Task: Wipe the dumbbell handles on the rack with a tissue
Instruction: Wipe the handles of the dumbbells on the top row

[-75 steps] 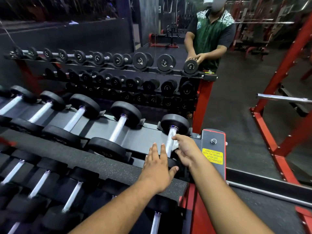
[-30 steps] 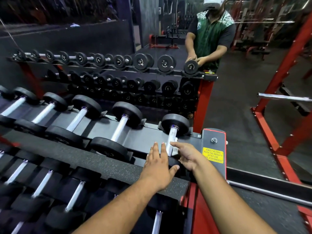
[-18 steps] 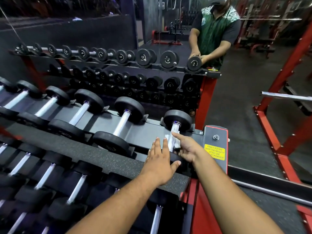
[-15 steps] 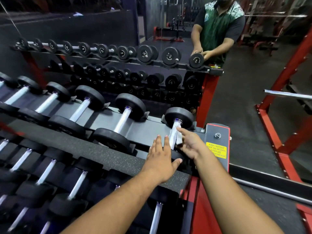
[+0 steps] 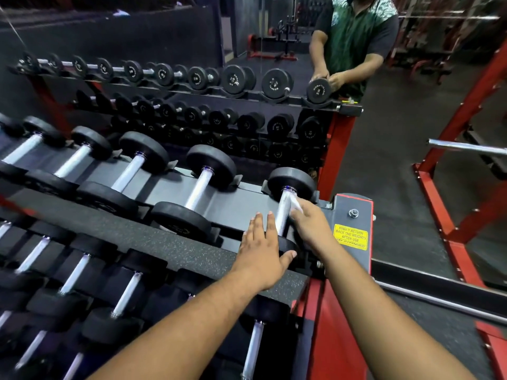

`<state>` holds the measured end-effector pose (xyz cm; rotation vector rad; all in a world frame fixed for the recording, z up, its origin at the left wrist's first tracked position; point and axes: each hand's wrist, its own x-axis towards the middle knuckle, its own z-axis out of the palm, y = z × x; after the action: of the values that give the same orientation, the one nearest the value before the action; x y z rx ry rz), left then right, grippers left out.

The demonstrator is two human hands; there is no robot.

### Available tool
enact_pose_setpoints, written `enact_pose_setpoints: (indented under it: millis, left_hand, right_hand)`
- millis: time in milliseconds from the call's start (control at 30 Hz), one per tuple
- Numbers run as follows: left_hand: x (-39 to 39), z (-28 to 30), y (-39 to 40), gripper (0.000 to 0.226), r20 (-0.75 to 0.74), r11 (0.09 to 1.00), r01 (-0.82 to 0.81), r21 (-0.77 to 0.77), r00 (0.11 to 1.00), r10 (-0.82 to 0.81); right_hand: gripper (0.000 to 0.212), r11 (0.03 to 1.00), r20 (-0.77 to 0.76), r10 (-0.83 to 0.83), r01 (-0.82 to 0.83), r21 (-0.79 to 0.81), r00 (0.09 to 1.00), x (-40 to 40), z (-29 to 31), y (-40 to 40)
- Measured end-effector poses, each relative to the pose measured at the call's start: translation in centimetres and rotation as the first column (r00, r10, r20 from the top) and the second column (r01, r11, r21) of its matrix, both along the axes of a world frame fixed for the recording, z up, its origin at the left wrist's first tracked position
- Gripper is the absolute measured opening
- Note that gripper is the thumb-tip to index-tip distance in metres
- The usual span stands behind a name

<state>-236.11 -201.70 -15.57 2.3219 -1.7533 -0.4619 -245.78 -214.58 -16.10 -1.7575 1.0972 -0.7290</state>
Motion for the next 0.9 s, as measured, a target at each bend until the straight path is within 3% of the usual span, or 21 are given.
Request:
enact_pose_setpoints:
  millis: [33, 100, 167, 233, 300, 400, 467, 567, 700, 767, 833, 900]
  left_hand:
    - [0.0, 0.1, 0.0, 0.096, -0.005, 1.0, -0.002, 0.0, 1.0, 0.002]
    - [0.1, 0.3, 0.1, 0.096, -0.016, 1.0, -0.004, -0.001, 1.0, 0.004]
    - [0.1, 0.3, 0.1, 0.095, -0.015, 1.0, 0.004, 0.005, 1.0, -0.004]
    - [0.1, 0.0, 0.1, 0.095, -0.004, 1.0, 0.004, 0.006, 1.0, -0.004]
    - [-0.1, -0.1, -0.1, 0.095, -0.001, 1.0, -0.001, 0.008, 1.0, 0.001]
    - [-0.2, 0.0, -0.1, 0.095, 0.008, 1.0, -0.007, 0.019, 1.0, 0.007]
    - [-0.2, 0.3, 0.1, 0.095, 0.007, 1.0, -0.01, 0.018, 1.0, 0.01]
    - [-0.1, 0.5, 0.3, 0.094, -0.021, 1.0, -0.006, 0.019, 1.0, 0.006]
    - [0.1, 0.4, 0.3, 0.097, -0.046, 1.0, -0.004, 0.005, 0.999, 0.004]
    - [0.1, 0.2, 0.2, 0.098, -0.042, 1.0, -0.003, -0.002, 0.999, 0.002]
    - [0.1, 0.2, 0.1, 0.098, -0.032, 1.0, -0.002, -0.001, 0.999, 0.002]
    - [0.0, 0.3, 0.1, 0.097, -0.034, 1.0, 0.001, 0.01, 0.999, -0.001]
  right_hand:
    - [0.042, 0.99, -0.158, 0.008, -0.03, -0.139, 0.987, 0.2, -0.1, -0.4]
    - [0.052, 0.949, -0.432, 0.061, -0.186, -0.255, 0.9, 0.0, -0.3, -1.0]
    - [0.066, 0.779, -0.653, 0.127, -0.482, -0.401, 0.747, -1.3, -1.1, -1.5]
    - [0.064, 0.579, -0.769, 0.17, -0.694, -0.428, 0.616, -3.3, -1.6, -2.3]
    - [0.064, 0.462, -0.844, 0.161, -0.795, -0.394, 0.511, -4.7, -1.0, -2.8]
    - [0.068, 0.45, -0.911, -0.036, -0.808, -0.382, 0.41, -3.7, 0.1, -3.4]
    - [0.064, 0.471, -0.906, -0.116, -0.78, -0.411, 0.408, -1.7, 0.2, -3.7]
    - [0.054, 0.415, -0.905, -0.135, -0.806, -0.421, 0.403, 0.9, 0.7, -2.7]
    - [0.048, 0.2, -0.934, 0.124, -0.931, -0.306, 0.334, 0.4, 1.7, -2.2]
    - [0.057, 0.177, -0.896, 0.27, -0.932, -0.315, 0.354, -1.4, 1.2, -2.9]
    - [0.063, 0.207, -0.895, 0.202, -0.911, -0.357, 0.397, -2.9, 0.2, -3.9]
    - [0.068, 0.362, -0.881, 0.079, -0.837, -0.41, 0.466, -3.4, -0.1, -4.5]
